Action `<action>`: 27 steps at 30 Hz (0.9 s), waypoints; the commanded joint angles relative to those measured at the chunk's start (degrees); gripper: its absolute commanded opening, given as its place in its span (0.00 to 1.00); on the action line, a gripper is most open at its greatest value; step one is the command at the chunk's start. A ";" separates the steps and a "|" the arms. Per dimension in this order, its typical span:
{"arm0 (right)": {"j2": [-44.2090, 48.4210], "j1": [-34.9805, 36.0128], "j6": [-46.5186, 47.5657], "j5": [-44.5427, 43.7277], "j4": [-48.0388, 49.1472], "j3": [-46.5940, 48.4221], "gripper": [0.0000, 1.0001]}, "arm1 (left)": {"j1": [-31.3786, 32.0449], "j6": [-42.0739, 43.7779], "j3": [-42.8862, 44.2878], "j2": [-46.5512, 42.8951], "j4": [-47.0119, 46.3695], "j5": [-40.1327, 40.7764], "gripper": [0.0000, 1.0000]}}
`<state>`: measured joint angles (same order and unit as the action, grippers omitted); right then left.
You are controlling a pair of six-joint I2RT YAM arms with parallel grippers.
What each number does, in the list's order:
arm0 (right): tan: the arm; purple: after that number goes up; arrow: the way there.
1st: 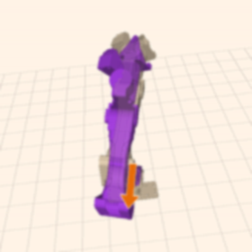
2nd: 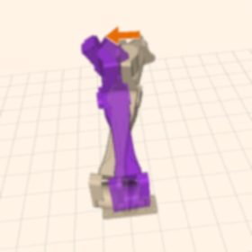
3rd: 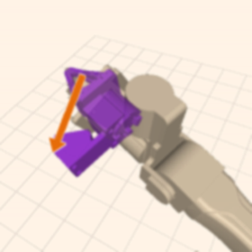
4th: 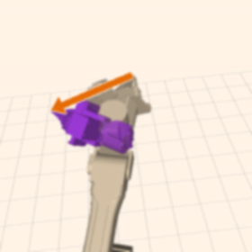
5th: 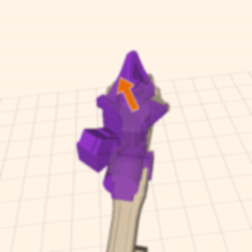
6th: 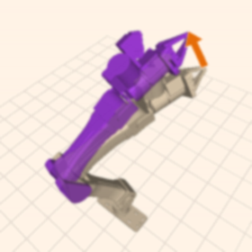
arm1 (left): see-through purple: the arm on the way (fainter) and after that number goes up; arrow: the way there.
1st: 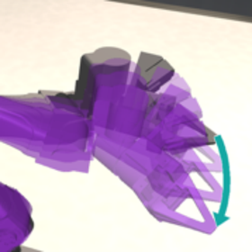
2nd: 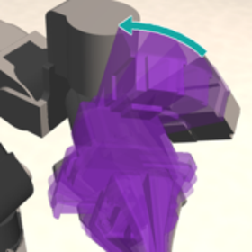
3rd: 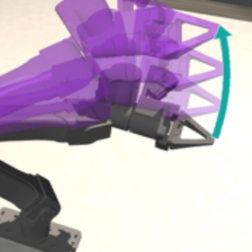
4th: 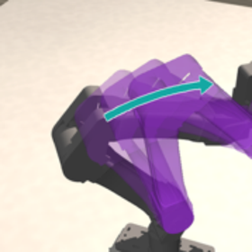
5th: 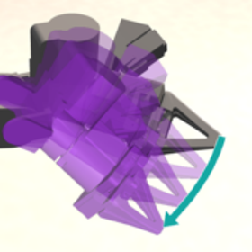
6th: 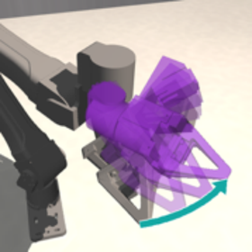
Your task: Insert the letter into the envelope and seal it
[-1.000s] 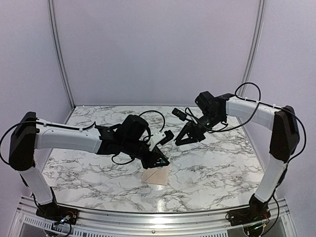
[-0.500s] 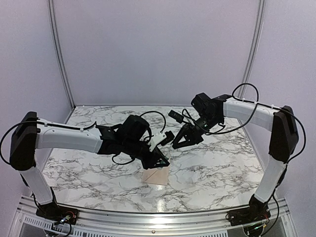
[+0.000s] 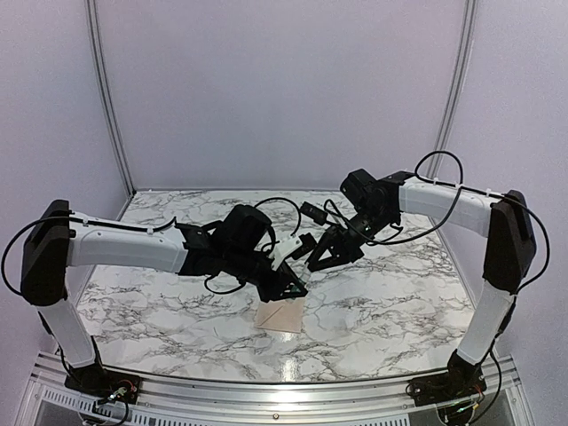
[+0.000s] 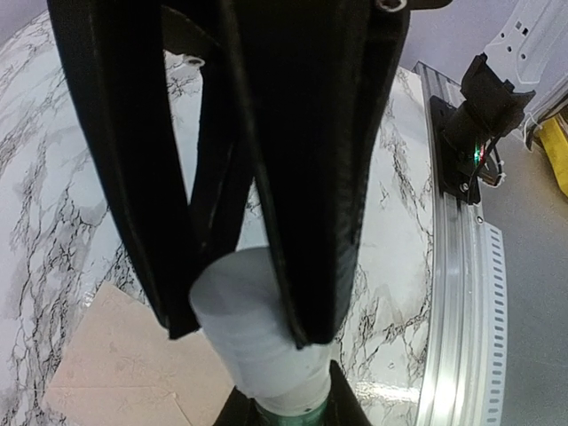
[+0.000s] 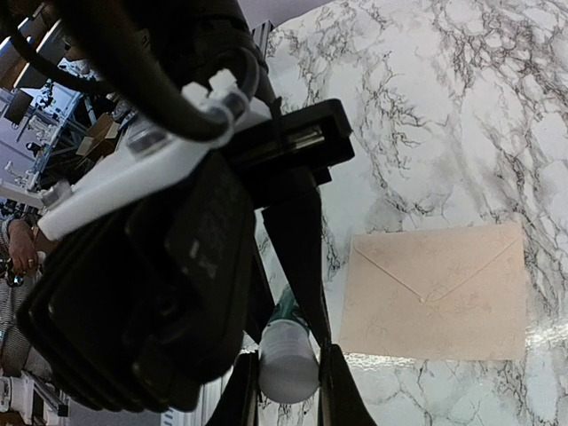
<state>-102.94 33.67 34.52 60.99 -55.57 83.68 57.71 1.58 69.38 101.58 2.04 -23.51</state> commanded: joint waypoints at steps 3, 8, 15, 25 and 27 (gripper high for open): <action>0.28 0.73 1.08 -0.14 -1.07 -0.35 0.08 | 0.32 0.67 1.51 0.65 0.71 0.38 0.00; 0.52 0.91 1.09 -1.17 -0.78 -0.87 0.08 | 0.30 0.57 1.62 0.29 0.66 0.22 0.00; 0.79 1.19 1.31 -0.79 -0.79 -1.50 0.09 | 0.31 0.37 1.67 0.46 0.66 0.52 0.00; 0.96 1.48 1.58 0.29 -1.49 -1.52 0.09 | 0.21 -1.04 1.90 0.86 -0.79 2.65 0.00; 1.27 1.52 1.43 -0.49 -1.02 -1.82 0.09 | 0.12 -1.14 1.78 0.75 -1.34 3.34 0.00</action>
<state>-102.91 34.20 35.38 60.47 -55.81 82.54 57.93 1.21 69.38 101.78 2.90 -22.28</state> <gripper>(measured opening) 0.122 0.165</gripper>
